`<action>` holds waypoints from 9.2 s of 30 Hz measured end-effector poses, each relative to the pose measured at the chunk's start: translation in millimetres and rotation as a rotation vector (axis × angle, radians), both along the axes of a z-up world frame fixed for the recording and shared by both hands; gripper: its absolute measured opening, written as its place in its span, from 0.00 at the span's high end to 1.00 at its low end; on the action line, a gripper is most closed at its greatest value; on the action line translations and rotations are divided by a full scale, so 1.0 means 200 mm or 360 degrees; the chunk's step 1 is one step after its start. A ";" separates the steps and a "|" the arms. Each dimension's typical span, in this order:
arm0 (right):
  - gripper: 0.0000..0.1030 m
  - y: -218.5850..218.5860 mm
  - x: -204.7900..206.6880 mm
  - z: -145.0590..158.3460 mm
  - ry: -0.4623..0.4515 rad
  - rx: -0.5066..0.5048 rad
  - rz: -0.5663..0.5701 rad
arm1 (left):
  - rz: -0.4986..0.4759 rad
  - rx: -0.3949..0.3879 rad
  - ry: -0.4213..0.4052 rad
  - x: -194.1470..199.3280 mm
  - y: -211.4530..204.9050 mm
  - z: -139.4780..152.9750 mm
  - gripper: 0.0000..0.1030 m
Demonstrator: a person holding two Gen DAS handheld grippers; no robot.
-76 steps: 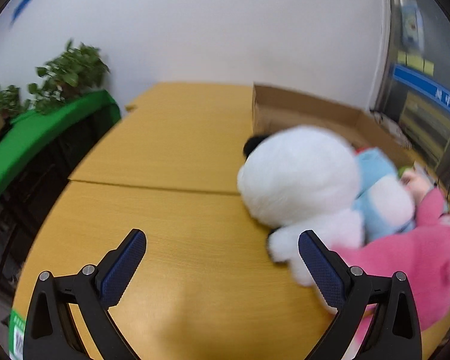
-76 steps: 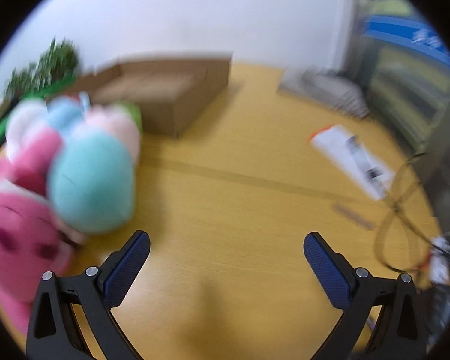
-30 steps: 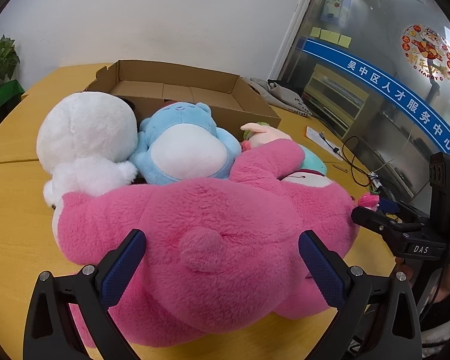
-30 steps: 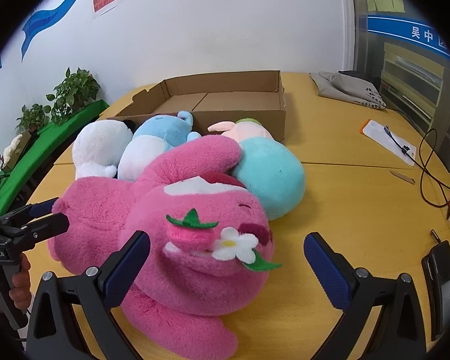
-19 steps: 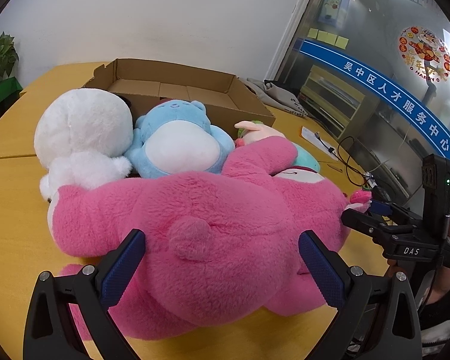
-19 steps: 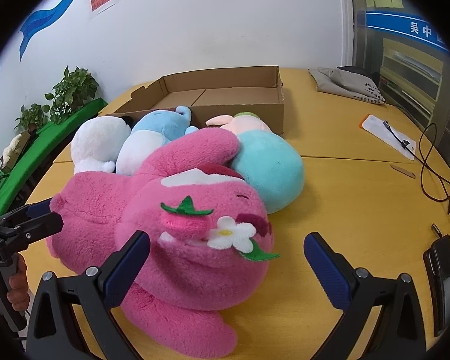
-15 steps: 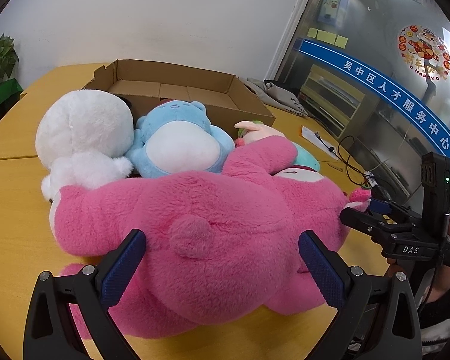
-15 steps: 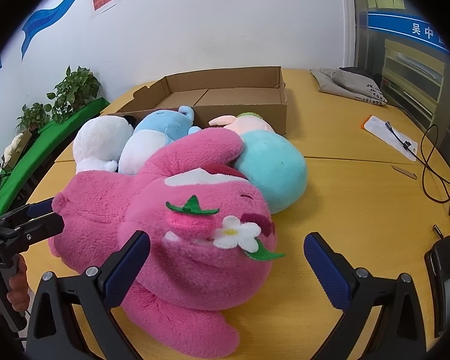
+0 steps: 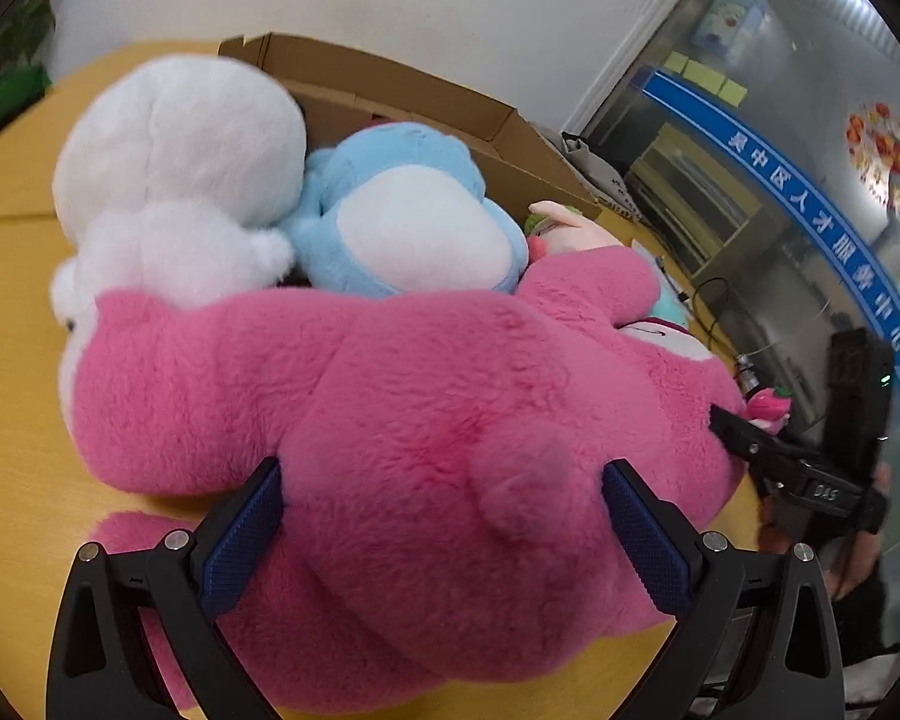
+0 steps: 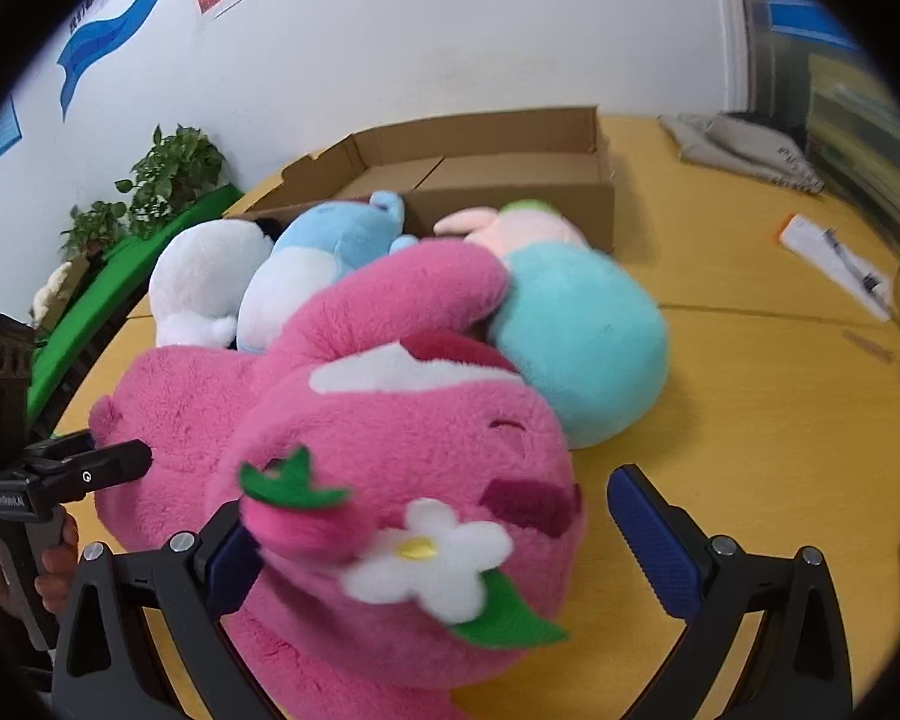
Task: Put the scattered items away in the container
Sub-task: 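Close both grippers on the pink bear plush and lift it, then carry the pink bear over the cardboard box and lower it inside, then open both grippers to release the pink bear into the box, then move both grippers back toward the blue bear and white panda plushes, then close both grippers on the pink-and-teal pig plush and lift it, then carry the pig plush over the box, lower it and open both grippers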
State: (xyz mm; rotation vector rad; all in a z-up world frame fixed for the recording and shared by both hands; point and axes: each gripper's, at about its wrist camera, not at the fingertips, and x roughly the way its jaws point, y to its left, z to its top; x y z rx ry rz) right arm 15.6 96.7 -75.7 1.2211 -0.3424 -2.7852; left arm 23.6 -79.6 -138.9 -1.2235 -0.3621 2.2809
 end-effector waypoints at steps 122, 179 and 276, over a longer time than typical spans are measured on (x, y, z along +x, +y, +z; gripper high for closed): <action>0.00 -0.03 -0.25 0.55 0.0437 0.0393 -0.0094 | 0.0218 -0.0353 0.0536 -0.24 0.12 0.69 0.09; 0.00 0.02 -0.28 0.35 0.0235 0.0388 -0.0071 | 0.0039 -0.0197 0.0337 -0.31 0.28 0.43 0.09; 0.86 -0.76 -1.64 -0.01 -0.0317 -0.0204 0.0573 | -0.0127 -0.0718 -0.0049 -2.04 -0.07 0.14 0.17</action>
